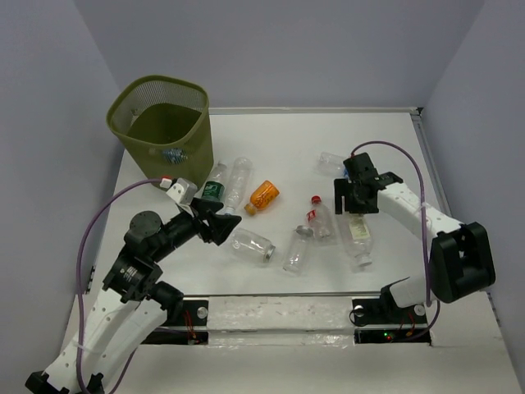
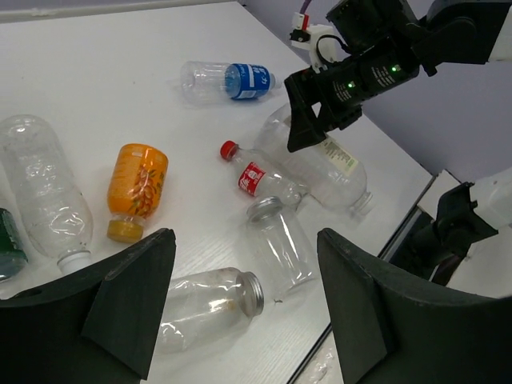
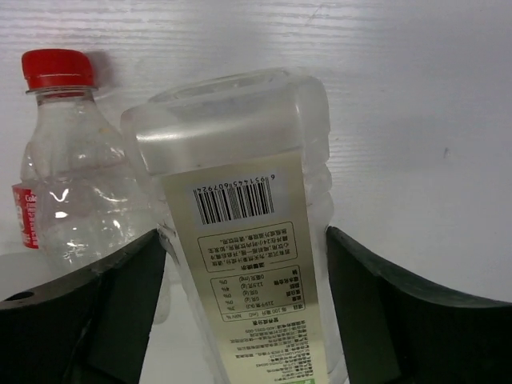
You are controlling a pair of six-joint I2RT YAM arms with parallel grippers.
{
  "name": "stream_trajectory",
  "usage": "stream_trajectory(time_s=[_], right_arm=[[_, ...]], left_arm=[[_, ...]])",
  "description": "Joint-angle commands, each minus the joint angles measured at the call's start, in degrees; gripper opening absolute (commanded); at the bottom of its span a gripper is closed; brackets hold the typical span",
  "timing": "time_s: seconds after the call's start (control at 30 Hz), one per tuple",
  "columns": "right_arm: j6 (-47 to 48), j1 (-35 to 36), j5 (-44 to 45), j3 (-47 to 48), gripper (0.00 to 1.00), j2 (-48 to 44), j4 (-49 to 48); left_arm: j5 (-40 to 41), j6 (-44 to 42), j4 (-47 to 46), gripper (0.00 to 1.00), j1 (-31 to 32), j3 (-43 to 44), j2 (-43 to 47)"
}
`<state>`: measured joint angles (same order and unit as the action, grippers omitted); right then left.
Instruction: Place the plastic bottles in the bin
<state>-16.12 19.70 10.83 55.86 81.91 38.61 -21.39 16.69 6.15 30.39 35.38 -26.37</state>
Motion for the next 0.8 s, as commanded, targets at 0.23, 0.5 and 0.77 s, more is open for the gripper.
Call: stream_trajectory(time_s=[0.23,0.5,0.77], right_arm=[[1.2,4.0,7.3,13.4,0.41,-11.8,9.3],[3.6,20.7,3.5,38.0,0.35,-5.0,-2.3],[2.5,25.5,-14.1,70.7,0.37,20.3,-30.5]], left_arm=[[6.3,0.4,0.7,0.81,0.1,1.9,1.5],[24.5,4.0,4.8,0.81,-0.3,2.9,4.5],[34.2,14.2,12.6,0.81,-0.3,4.1,2.3]])
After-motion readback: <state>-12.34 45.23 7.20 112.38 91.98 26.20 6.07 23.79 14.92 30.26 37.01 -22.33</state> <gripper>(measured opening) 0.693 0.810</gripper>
